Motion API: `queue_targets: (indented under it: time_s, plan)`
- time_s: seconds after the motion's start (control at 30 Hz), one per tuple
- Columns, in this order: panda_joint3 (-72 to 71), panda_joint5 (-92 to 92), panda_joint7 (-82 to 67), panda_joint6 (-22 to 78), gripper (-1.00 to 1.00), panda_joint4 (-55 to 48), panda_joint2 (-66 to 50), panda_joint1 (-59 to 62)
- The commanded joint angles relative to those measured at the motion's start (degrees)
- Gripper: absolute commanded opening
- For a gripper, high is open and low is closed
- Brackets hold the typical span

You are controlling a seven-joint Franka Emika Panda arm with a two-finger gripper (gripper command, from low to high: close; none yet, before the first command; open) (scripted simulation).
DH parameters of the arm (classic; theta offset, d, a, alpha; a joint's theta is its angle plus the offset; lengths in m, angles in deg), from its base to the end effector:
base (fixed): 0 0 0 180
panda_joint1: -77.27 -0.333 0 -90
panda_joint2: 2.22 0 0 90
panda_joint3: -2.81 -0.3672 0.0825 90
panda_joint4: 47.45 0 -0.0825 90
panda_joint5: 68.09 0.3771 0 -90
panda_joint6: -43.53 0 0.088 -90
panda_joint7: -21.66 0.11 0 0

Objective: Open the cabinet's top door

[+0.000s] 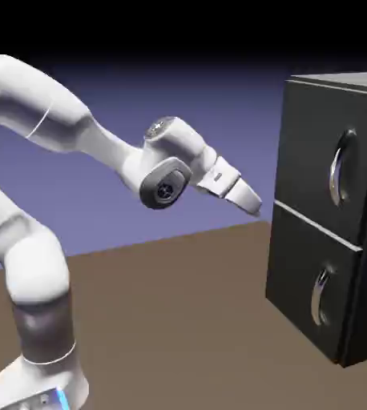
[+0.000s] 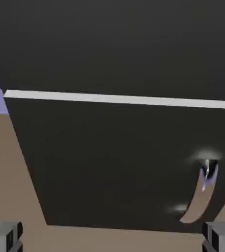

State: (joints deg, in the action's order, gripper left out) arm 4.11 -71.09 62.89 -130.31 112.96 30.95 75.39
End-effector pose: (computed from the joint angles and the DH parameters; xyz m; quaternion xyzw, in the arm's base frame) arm 0.3586 0.0067 0.5112 -0.8687 0.2983 -0.3718 0.1351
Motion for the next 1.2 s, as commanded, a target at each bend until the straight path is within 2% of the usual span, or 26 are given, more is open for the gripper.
queue_targets:
  time_s: [0.0, 1.17]
  plan:
    - [1.08, -2.50, -1.02, 0.14, 1.00, -0.48, 0.43, -0.99]
    - [38.85, -89.71, -36.69, 5.17, 1.00, -17.43, 15.33, -35.60]
